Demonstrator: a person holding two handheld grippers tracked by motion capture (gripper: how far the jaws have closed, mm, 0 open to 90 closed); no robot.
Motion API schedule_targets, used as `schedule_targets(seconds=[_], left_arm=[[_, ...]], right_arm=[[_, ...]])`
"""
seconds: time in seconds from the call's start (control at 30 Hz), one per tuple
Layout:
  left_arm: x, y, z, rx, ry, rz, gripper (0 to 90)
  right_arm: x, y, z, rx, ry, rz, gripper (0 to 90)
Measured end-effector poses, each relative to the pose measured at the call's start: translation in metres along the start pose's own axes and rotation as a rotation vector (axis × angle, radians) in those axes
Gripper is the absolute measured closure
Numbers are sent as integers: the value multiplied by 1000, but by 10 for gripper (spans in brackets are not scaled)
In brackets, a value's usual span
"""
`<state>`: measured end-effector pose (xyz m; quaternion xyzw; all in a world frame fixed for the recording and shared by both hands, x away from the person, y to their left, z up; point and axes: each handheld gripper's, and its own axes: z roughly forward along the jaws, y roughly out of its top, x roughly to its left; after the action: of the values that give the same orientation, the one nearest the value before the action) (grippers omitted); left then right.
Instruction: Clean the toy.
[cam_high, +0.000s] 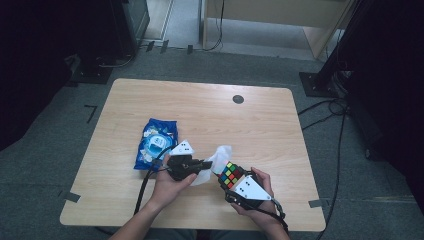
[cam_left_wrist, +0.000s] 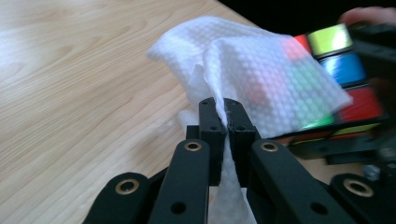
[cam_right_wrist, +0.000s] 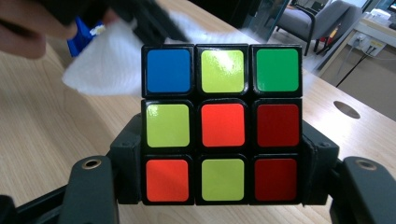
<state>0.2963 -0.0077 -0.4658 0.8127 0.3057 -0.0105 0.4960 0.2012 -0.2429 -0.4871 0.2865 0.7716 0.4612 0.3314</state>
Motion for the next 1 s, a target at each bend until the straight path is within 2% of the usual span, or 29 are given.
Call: schedule_targets(seconds=[0.07,0.17,0.27,0.3,0.37,0.43,0.53,0.63,0.7,0.73,0.8,0.9,1.0], left_arm=[[1,1,-5,-27,-8,-18,887],[-6,6,-15,-101,-71,-11,886],[-26,15,-23,-167,-195,43,884],[-30,17,-23,-166,-194,64,881],[-38,18,-21,-147,-181,87,867],[-38,15,-14,-112,-166,87,856],[-31,10,-8,-99,-163,58,857],[-26,7,-5,-75,-70,60,857],[-18,3,-2,-62,-42,27,858],[-14,1,-1,-42,-2,20,858],[-8,-1,1,-17,34,10,864],[-6,-1,-2,-30,44,-12,865],[-13,3,-8,-66,28,1,863]], right_arm=[[0,1,0,-3,-1,-1,349],[-1,0,1,5,-3,-3,349],[1,0,2,7,-2,-1,349],[2,0,2,4,-1,-8,349],[3,1,1,3,0,-6,349],[4,2,1,-1,2,-7,349],[6,2,1,8,-6,-20,349],[6,1,1,13,-6,-24,349],[6,1,1,12,-7,-26,349],[6,1,1,16,-9,-26,349],[7,1,2,15,-8,-28,349],[6,2,2,2,-4,-19,349],[5,1,3,9,-4,-18,349]])
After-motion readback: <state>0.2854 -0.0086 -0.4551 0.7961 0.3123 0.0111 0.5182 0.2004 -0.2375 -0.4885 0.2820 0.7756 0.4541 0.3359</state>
